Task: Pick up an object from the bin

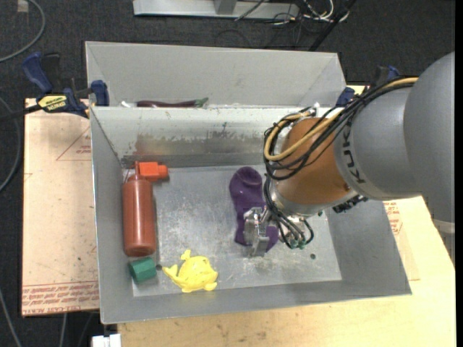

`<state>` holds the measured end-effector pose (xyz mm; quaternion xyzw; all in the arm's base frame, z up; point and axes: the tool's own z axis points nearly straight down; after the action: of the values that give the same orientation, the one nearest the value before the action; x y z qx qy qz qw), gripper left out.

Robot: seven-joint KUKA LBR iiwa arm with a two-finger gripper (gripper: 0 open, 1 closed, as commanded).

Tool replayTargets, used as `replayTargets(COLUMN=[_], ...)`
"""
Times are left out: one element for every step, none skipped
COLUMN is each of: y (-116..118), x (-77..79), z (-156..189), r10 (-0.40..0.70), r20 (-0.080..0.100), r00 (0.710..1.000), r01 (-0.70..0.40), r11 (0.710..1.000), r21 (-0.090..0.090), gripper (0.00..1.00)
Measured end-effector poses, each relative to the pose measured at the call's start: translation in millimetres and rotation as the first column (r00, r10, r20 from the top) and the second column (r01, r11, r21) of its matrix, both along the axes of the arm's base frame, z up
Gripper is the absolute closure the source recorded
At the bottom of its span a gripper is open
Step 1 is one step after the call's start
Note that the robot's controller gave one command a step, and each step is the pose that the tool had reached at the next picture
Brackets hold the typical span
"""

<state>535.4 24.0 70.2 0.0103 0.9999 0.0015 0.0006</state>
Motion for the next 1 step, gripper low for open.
replayTargets(y=[-3.6], x=[-0.2], z=[36.4], r10=[0.017], r20=[-0.009], r00=[1.000], r01=[-0.017], r11=[1.000], r21=[0.000], gripper=[1.00])
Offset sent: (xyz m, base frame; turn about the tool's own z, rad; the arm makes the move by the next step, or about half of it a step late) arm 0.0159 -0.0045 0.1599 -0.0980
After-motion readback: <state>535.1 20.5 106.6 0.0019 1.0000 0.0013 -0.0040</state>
